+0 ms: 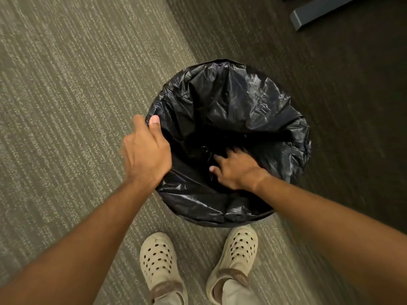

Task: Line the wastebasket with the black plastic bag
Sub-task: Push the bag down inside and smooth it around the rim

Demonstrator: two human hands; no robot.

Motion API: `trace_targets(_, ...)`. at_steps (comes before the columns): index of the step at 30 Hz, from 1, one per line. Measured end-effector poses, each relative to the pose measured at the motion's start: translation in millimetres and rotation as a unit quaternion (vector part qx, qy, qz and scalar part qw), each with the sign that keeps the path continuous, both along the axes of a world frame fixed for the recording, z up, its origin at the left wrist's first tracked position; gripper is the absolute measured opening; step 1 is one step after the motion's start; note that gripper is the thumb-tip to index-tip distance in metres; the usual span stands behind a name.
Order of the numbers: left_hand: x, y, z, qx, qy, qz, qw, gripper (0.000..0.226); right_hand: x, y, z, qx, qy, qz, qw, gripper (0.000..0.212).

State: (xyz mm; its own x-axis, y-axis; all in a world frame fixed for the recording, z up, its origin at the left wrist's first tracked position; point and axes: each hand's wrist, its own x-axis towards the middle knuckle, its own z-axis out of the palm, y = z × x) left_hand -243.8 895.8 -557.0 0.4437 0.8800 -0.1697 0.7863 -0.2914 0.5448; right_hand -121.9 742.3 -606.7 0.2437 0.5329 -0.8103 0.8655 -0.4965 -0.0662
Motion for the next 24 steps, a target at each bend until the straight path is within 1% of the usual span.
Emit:
trace_targets(1, 0, 0, -1, -0.005, -0.006, 0.000, 1.000, 0.026, 6, 1, 2, -0.011, -0.016, 0.036, 0.999, 0.057)
trace_targets(3, 1, 0, 0, -0.010, -0.007, 0.000, 1.000, 0.026, 15, -1, 6, -0.149, 0.000, 0.087, 0.985, 0.058)
trace_targets(4, 1, 0, 1, -0.013, -0.006, 0.000, 1.000, 0.026, 16, 0, 10, -0.186, 0.008, 0.081, 0.979, 0.056)
trace_targets(5, 1, 0, 0, -0.018, -0.005, 0.001, 1.000, 0.026, 19, 5, 9, -0.166, 0.022, 0.055, 0.984, 0.052)
trace_targets(6, 1, 0, -1, -0.023, -0.004, 0.004, 1.000, 0.026, 21, 16, 9, -0.099, 0.052, -0.011, 0.994, 0.045)
trace_targets(7, 0, 1, -2, -0.028, -0.007, 0.006, 1.000, 0.027, 26, 30, 9, -0.020, 0.094, -0.096, 0.991, 0.038)
trace_targets(8, -1, 1, -2, -0.030, -0.010, 0.005, 0.999, 0.028, 33, 45, 8, 0.037, 0.143, -0.203, 0.968, 0.032)
trace_targets(9, -2, 1, -2, -0.031, -0.012, 0.003, 0.999, 0.028, 44, 59, 5, 0.080, 0.179, -0.309, 0.931, 0.029)
trace_targets(10, -3, 1, -2, -0.030, -0.013, 0.002, 0.999, 0.029, 55, 71, 4, 0.109, 0.183, -0.405, 0.889, 0.030)
trace_targets(11, -3, 1, -1, -0.026, -0.011, 0.003, 1.000, 0.029, 63, 78, 2, 0.124, 0.162, -0.456, 0.866, 0.035)
trace_targets(13, -2, 2, 0, -0.016, -0.004, 0.002, 1.000, 0.027, 59, 86, -2, 0.115, 0.129, -0.479, 0.860, 0.046)
trace_targets(15, 0, 1, 0, -0.010, -0.002, -0.001, 1.000, 0.024, 25, 92, 1, 0.111, 0.146, -0.500, 0.846, 0.053)
trace_targets(16, -1, 0, 0, -0.008, -0.003, -0.004, 1.000, 0.022, 3, 95, 3, 0.108, 0.185, -0.531, 0.820, 0.054)
trace_targets(18, -1, 0, 1, -0.008, -0.006, -0.001, 1.000, 0.024, -34, 103, 7, 0.092, 0.308, -0.581, 0.747, 0.046)
trace_targets(19, -1, 0, 1, -0.008, -0.006, 0.000, 1.000, 0.027, -46, 106, 8, 0.102, 0.352, -0.596, 0.714, 0.041)
trace_targets(20, 0, 0, 1, -0.009, -0.005, -0.001, 1.000, 0.030, -51, 109, 9, 0.115, 0.358, -0.611, 0.697, 0.040)
trace_targets(21, 0, 0, 1, -0.007, -0.003, -0.001, 1.000, 0.028, -52, 109, 8, 0.129, 0.344, -0.617, 0.696, 0.043)
trace_targets(22, 0, 0, 1, -0.006, 0.000, 0.001, 1.000, 0.026, -51, 105, 7, 0.152, 0.302, -0.615, 0.712, 0.049)
trace_targets(23, 0, 0, 1, -0.006, 0.002, 0.003, 1.000, 0.023, -48, 98, 5, 0.152, 0.261, -0.600, 0.741, 0.056)
trace_targets(24, 0, 0, 2, -0.006, 0.004, 0.004, 1.000, 0.024, -48, 90, 3, 0.131, 0.239, -0.562, 0.781, 0.060)
